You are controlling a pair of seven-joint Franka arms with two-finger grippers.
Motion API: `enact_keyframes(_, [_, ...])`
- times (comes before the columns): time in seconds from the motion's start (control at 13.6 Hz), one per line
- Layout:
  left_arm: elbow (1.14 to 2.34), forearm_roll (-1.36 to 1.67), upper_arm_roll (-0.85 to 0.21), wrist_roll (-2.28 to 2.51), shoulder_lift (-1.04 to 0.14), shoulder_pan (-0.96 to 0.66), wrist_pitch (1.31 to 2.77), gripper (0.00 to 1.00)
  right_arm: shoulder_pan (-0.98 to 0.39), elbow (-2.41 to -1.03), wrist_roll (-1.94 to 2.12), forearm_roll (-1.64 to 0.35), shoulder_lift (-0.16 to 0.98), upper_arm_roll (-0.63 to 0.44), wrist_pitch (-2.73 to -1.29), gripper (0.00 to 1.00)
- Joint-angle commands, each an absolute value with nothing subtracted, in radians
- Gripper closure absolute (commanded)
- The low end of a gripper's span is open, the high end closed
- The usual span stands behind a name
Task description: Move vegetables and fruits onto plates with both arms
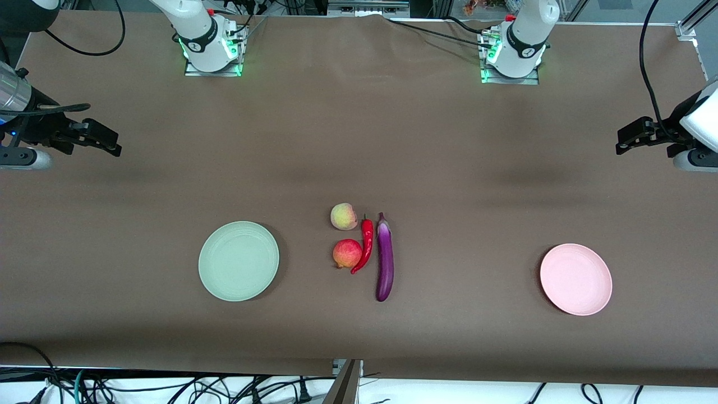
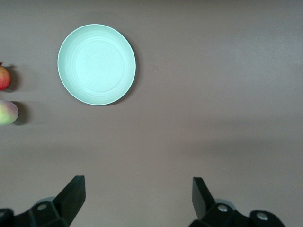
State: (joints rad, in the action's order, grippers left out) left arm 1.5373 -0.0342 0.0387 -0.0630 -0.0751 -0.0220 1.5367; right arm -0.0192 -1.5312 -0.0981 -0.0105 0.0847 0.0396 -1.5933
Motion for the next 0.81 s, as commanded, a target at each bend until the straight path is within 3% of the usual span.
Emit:
enact_keyframes(0.0, [1.506,-0.032,0.034,-0.083,-0.091,-0.014,1.532,0.0,-0.017,-1.537,-0.101,-0.015,0.072,0.044,-1.589,0.0])
enact_keyframes(0.74, [1.506,-0.029,0.031,-0.071,-0.147,-0.028,1.534,0.0,-0.018,-1.537,-0.101,-0.015,0.072,0.048,-1.583,0.0])
